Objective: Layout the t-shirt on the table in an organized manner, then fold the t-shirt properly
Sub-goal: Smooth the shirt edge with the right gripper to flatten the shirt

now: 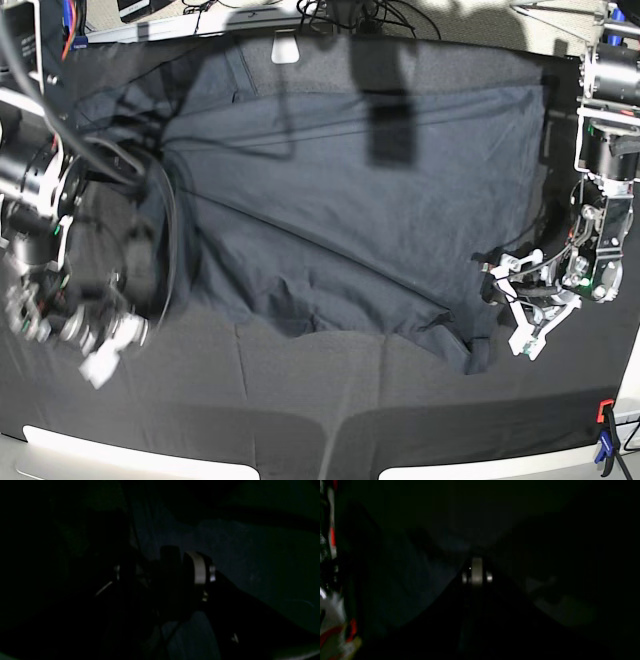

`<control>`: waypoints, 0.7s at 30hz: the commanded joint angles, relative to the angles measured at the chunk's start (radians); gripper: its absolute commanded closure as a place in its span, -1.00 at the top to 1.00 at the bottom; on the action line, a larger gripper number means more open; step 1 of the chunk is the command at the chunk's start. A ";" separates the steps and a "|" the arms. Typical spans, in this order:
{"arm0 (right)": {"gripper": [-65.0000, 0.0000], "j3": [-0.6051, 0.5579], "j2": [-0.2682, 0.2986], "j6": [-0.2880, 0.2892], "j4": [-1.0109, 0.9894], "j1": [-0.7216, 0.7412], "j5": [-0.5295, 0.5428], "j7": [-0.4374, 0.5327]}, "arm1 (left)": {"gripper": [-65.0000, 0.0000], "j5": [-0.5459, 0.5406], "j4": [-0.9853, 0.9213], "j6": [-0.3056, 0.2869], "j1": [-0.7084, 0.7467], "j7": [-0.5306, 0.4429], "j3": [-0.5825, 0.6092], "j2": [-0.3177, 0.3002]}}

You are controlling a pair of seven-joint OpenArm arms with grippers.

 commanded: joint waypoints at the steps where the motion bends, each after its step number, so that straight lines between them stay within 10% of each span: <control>1: -1.00 0.005 0.023 0.020 0.035 0.063 -0.029 0.067 | -0.12 -0.006 0.014 0.000 -0.030 -0.023 -0.006 -0.016; 6: -1.00 0.003 0.041 0.016 0.046 0.110 -0.196 0.210 | -0.12 -0.007 0.014 0.001 -0.030 -0.023 -0.006 -0.016; 14: -1.00 0.003 0.100 -0.151 0.047 0.118 -0.473 0.518 | -0.12 -0.007 0.014 0.001 -0.030 -0.021 -0.006 -0.017; 21: -1.00 0.003 0.111 -0.250 0.047 0.132 -0.517 0.613 | -0.12 -0.006 0.014 0.001 -0.030 -0.047 -0.006 -0.016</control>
